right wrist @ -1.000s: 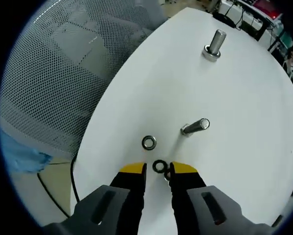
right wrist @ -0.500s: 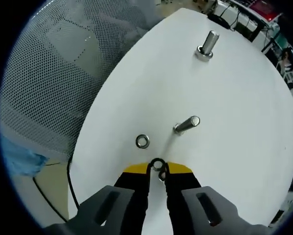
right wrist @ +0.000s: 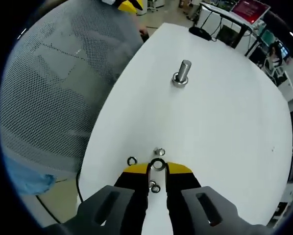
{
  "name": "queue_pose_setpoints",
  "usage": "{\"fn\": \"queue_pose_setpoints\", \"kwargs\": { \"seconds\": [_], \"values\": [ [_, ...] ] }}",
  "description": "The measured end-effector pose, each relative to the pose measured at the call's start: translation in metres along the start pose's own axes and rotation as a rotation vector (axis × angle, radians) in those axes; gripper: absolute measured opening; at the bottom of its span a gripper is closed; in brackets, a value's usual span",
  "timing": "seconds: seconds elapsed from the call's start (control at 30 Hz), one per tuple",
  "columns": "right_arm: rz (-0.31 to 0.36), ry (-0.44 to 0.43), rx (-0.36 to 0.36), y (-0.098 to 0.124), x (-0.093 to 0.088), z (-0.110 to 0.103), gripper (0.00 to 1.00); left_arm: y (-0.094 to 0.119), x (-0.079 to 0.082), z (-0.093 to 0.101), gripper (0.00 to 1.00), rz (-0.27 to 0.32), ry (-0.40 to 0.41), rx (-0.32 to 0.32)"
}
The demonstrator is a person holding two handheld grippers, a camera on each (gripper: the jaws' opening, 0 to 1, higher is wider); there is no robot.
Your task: Place the washer onto the threaded stud by aligning its center hole with the stud, sliding it down to the base, and recovering from edge contact or off-axis alignment until the washer reaches the visible bottom stop.
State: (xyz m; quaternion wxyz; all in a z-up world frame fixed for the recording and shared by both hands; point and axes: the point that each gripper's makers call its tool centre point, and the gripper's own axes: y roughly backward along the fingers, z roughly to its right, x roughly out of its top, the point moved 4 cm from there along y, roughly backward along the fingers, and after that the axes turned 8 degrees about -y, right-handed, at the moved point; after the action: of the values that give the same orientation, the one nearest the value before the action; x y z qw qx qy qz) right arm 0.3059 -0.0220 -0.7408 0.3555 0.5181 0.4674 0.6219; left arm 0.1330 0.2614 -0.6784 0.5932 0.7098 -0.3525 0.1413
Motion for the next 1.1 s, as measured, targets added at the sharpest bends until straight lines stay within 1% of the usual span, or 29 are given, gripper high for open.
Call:
{"fn": "queue_pose_setpoints", "kwargs": {
  "seconds": [0.1,0.27,0.57,0.77,1.1],
  "values": [
    [-0.007,0.017,-0.020,-0.002,0.004,0.004,0.13,0.000,0.000,0.000,0.12,0.001,0.001,0.001],
    [-0.005,0.026,-0.009,-0.002,0.009,0.002,0.13,0.000,0.000,0.000,0.12,0.000,0.001,0.001],
    [-0.038,0.047,0.001,-0.011,0.012,0.002,0.13,0.000,0.000,0.000,0.12,-0.002,0.001,0.001],
    [-0.084,0.070,0.001,-0.022,0.008,0.003,0.13,-0.001,0.000,0.000,0.12,-0.001,0.001,0.001],
    [-0.129,0.076,-0.003,-0.048,0.000,0.009,0.13,-0.001,0.000,-0.001,0.11,0.000,0.002,0.000]
  ]
}}
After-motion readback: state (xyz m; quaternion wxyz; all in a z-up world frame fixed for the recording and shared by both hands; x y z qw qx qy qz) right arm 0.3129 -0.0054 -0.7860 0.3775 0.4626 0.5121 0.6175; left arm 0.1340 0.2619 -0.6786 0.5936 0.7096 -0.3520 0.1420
